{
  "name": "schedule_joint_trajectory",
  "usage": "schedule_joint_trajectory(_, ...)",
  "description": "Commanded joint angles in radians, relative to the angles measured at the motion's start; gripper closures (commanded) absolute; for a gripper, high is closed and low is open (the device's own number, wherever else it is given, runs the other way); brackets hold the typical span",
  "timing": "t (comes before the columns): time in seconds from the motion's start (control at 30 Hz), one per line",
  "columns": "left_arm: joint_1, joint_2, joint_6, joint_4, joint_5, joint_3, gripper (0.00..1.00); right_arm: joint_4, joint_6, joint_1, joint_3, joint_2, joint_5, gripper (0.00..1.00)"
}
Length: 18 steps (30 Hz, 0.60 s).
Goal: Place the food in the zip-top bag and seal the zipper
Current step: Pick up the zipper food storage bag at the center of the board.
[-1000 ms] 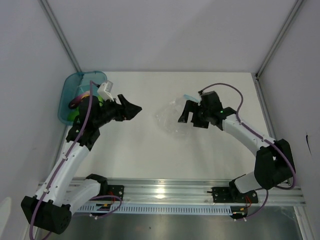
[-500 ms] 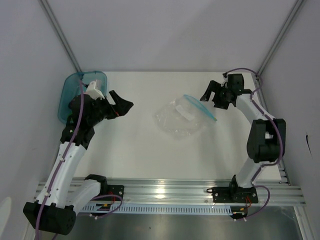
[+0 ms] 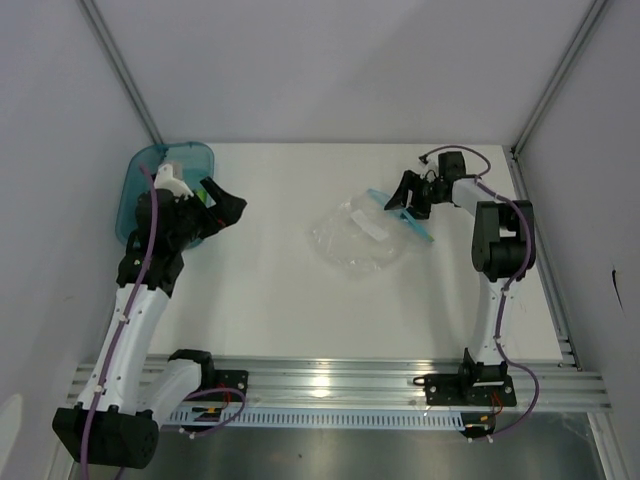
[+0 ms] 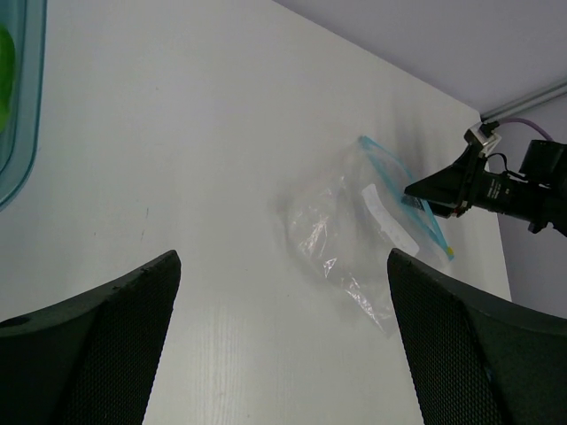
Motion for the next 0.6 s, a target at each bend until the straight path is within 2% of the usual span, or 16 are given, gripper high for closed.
schedule_joint_trajectory(0.0, 0.014, -0.018, -0.028, 0.05, 0.026, -0.018, 0.0, 0.051, 0.024, 0.015, 0.011, -0.006, -0.195, 0.32)
schedule_joint_trajectory(0.07, 0.014, -0.024, -0.046, 0.052, 0.042, -0.04, 0.0, 0.068, 0.024, 0.041, -0.004, -0.026, -0.195, 0.39)
schedule_joint_trajectory(0.13, 0.014, -0.036, -0.048, 0.062, 0.084, -0.051, 0.01, 0.051, 0.03, 0.058, 0.002, -0.049, -0.177, 0.63)
schedule_joint_trajectory(0.17, 0.014, -0.039, -0.045, 0.062, 0.097, -0.058, 0.01, 0.046, 0.035, 0.073, 0.005, -0.058, -0.174, 0.82)
schedule_joint_trajectory(0.2, 0.014, -0.042, -0.04, 0.059, 0.111, -0.057, 0.0, 0.048, 0.039, 0.078, 0.002, -0.069, -0.163, 0.86)
schedule_joint_trajectory(0.27, 0.012, -0.042, -0.019, 0.055, 0.153, -0.051, 0.01, 0.035, 0.035, 0.093, 0.002, -0.11, -0.141, 0.9)
schedule_joint_trajectory(0.33, 0.012, -0.016, -0.01, 0.043, 0.18, -0.029, 0.01, -0.021, 0.021, 0.12, 0.025, -0.15, -0.086, 1.0)
schedule_joint_trajectory(0.37, 0.011, 0.001, -0.008, 0.017, 0.212, -0.019, 0.02, -0.052, 0.007, 0.133, 0.037, -0.167, -0.057, 1.0)
schedule_joint_trajectory(0.47, -0.009, 0.059, -0.031, -0.005, 0.261, 0.023, 0.11, -0.144, -0.045, 0.2, 0.069, -0.268, 0.096, 1.0)
schedule_joint_trajectory(0.5, -0.037, 0.073, -0.042, 0.001, 0.273, 0.03, 0.14, -0.197, -0.095, 0.225, 0.081, -0.297, 0.232, 1.0)
schedule_joint_trajectory(0.57, -0.064, 0.105, -0.074, 0.018, 0.29, 0.038, 0.16, -0.241, -0.15, 0.321, 0.104, -0.379, 0.392, 1.0)
